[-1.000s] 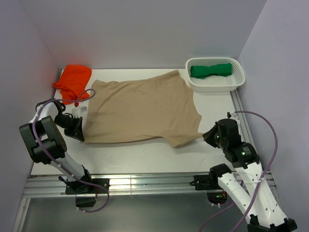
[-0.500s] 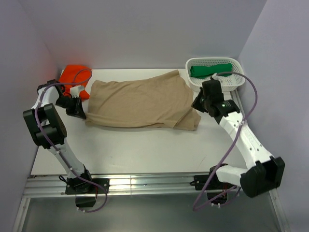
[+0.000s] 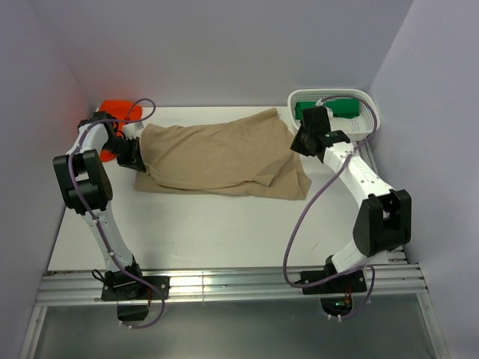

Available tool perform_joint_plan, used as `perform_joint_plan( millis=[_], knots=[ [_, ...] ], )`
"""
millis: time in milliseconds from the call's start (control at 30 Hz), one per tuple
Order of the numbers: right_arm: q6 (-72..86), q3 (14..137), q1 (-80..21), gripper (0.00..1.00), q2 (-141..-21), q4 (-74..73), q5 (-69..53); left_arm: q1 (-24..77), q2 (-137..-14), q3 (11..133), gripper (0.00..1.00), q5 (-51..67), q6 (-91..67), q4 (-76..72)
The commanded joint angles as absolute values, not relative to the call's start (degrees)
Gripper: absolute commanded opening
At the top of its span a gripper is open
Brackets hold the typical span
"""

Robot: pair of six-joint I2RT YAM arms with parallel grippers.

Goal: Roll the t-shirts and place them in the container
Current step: Fold the tshirt

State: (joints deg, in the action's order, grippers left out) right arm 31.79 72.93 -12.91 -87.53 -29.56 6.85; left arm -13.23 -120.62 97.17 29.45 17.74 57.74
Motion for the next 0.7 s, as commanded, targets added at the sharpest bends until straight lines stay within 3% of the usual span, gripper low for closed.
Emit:
perform_joint_plan(
  millis=[0, 667],
  knots=[
    [30.1, 77.1, -11.7, 0.0, -89.4, -26.6, 7.9, -12.9, -121.6, 101.2, 0.01, 28.5, 14.4, 56.2],
    [31.1, 76.3, -8.2, 0.0, -95.4, -21.0, 7.4, -12.0, -123.8, 102.1, 0.06, 24.3, 9.1, 53.1]
  ],
)
